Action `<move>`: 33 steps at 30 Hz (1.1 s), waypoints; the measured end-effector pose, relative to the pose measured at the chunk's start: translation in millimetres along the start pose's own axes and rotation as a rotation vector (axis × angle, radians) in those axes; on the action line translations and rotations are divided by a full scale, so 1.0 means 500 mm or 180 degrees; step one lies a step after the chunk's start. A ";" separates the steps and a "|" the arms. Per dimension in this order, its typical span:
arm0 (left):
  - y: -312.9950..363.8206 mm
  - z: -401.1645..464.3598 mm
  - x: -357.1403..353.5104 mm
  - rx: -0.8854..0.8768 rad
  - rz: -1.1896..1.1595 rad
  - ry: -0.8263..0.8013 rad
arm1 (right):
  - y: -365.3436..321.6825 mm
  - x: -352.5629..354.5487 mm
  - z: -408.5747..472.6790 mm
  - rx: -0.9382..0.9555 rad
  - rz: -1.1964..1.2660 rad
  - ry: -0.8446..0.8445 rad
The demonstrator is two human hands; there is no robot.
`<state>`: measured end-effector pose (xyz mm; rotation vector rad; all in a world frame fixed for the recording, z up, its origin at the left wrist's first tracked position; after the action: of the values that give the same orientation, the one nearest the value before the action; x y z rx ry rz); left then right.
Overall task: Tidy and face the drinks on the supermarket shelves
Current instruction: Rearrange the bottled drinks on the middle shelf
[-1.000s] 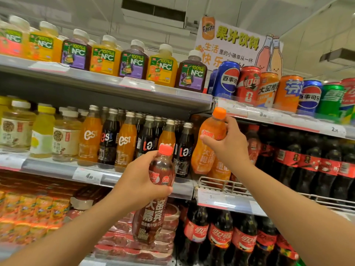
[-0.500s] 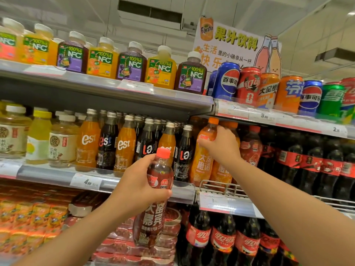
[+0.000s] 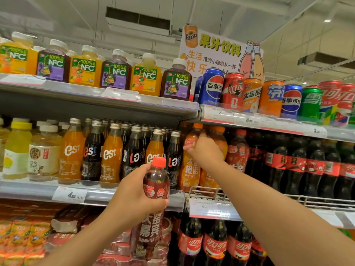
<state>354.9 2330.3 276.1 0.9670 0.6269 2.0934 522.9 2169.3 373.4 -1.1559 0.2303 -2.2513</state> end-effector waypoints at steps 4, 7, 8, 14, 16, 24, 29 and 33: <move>0.020 0.011 -0.021 -0.0086 -0.0097 -0.0031 | 0.002 0.013 -0.030 0.0219 0.0255 -0.0121; 0.042 0.025 -0.043 -0.0145 -0.0133 -0.0099 | 0.013 0.044 -0.081 0.0645 0.0534 0.0001; 0.051 0.030 -0.053 -0.0160 -0.0142 -0.0118 | 0.024 0.058 -0.102 0.0721 0.0595 0.0000; 0.125 0.061 -0.147 -0.0304 -0.0298 -0.0189 | 0.134 0.122 -0.224 0.0254 0.1427 -0.1174; 0.156 0.074 -0.189 -0.0328 -0.0342 -0.0217 | 0.171 0.137 -0.247 0.0248 0.1717 -0.1481; 0.280 0.114 -0.359 -0.0606 -0.0414 -0.0169 | 0.319 0.231 -0.236 0.0245 0.1841 -0.1010; 0.350 0.152 -0.407 -0.0692 -0.0470 -0.0471 | 0.394 0.292 -0.186 0.0667 0.1874 -0.0550; 0.362 0.209 -0.376 -0.1190 0.0740 0.0314 | 0.441 0.324 -0.133 0.0847 0.2048 -0.0222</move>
<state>446.8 2085.1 379.0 0.7539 0.1613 2.3639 491.9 1890.1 354.5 -0.8591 0.2263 -1.6160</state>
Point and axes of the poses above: each hand's wrist, its own z-axis towards the middle knuckle, its own x-axis out of the back of the hand, y = z × x, the point moved 1 cm from there along z, towards the middle knuckle, and after that the axes turned 4 degrees about z, right-handed, at the moved point
